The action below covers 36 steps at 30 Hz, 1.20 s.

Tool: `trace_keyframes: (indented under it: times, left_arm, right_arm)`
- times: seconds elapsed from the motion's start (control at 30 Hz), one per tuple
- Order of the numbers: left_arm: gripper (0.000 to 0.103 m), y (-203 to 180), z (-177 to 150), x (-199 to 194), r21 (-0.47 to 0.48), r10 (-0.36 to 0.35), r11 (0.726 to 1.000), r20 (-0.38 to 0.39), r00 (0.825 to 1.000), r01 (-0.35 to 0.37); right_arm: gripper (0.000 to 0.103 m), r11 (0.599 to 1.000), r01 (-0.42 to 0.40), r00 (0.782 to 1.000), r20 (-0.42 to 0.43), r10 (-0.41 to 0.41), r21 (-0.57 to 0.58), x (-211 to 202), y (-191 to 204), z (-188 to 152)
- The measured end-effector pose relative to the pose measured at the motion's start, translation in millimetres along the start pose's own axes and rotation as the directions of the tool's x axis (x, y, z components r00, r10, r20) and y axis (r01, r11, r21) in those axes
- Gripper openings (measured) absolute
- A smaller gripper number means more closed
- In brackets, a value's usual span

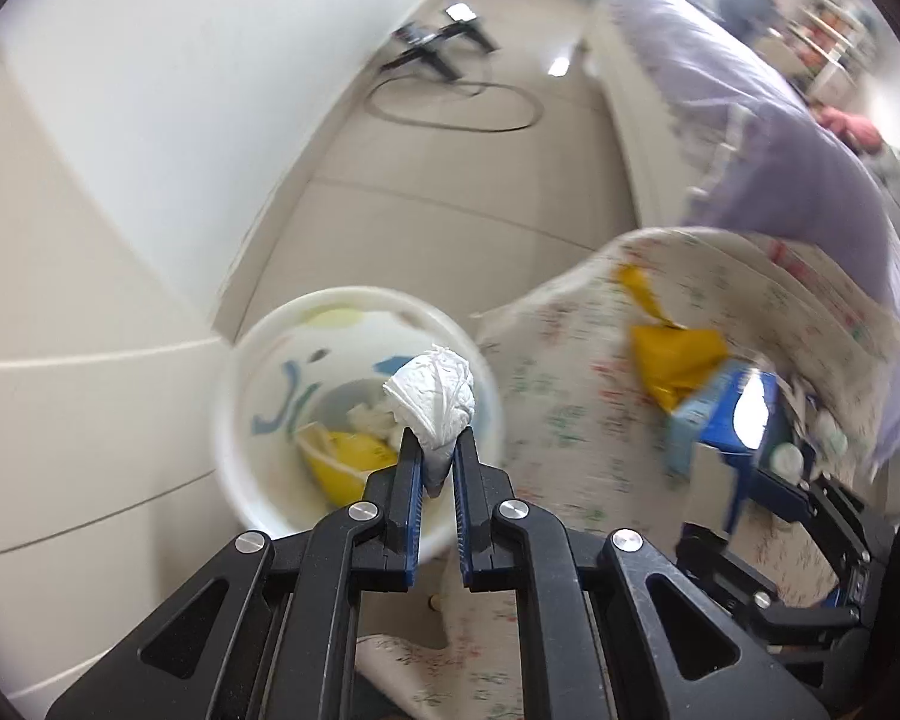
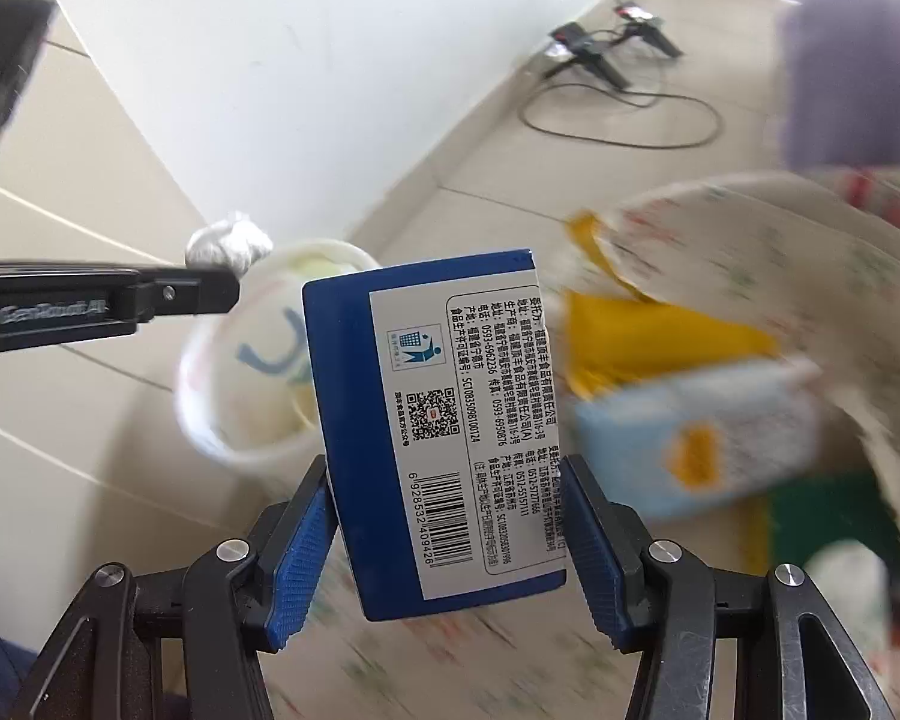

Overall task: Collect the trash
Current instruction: 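Carry tissue and blue box to the bucket and release both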

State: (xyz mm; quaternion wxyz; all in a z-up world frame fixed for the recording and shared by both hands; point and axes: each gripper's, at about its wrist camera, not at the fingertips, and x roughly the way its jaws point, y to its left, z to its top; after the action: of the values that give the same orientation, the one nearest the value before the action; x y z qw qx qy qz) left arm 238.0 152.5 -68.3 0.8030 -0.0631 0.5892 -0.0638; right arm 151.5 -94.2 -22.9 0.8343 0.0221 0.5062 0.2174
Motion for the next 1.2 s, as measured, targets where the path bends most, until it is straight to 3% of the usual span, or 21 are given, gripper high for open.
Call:
trace_keyframes:
  times: [0.2, 0.43, 0.57, 0.63, 0.8, 1.0, 1.07, 1.2]
  left_arm:
    - [0.010, 49.8, 5.0, 39.7, -0.103, 0.005, 0.995, -0.107, 0.994, -0.016]
    - [0.012, 65.0, 4.8, 52.1, -0.152, -0.009, 0.988, -0.133, 0.991, -0.011]
    - [0.022, 71.3, 7.7, 60.1, -0.187, -0.026, 0.982, -0.164, 0.986, -0.005]
    - [0.031, 74.1, 8.8, 59.8, -0.198, -0.029, 0.980, -0.161, 0.987, -0.003]
    - [0.040, 79.7, 12.5, 49.8, -0.232, -0.031, 0.973, -0.135, 0.990, -0.001]
    - [0.041, 89.7, 15.8, 28.6, -0.308, -0.017, 0.951, -0.090, 0.996, -0.012]
    - [0.041, 91.0, 17.4, 23.6, -0.309, 0.001, 0.951, -0.073, 0.997, -0.023]
    - [0.041, 87.0, 18.0, 16.3, -0.309, 0.000, 0.951, -0.055, 0.998, -0.017]
  right_arm:
    - [0.063, 0.992, -0.096, 0.995, -0.017, 0.098, 0.081, 45.3, 26.3, 30.8]
    - [0.063, 0.979, -0.140, 0.986, -0.069, 0.152, 0.147, 105.4, 48.7, 47.8]
    - [0.063, 0.979, -0.143, 0.984, -0.082, 0.156, 0.145, 121.5, 55.3, 50.7]
    - [0.063, 0.982, -0.135, 0.985, -0.088, 0.148, 0.135, 129.2, 58.7, 51.7]
    - [0.064, 0.984, -0.125, 0.986, -0.095, 0.137, 0.125, 135.7, 63.2, 49.9]
    - [0.069, 0.991, -0.089, 0.990, -0.104, 0.099, 0.098, 141.2, 68.1, 50.9]
    - [0.076, 0.992, -0.068, 0.992, -0.100, 0.079, 0.109, 142.0, 68.0, 50.6]
    - [0.076, 0.989, -0.078, 0.993, -0.081, 0.089, 0.129, 130.4, 64.2, 45.7]
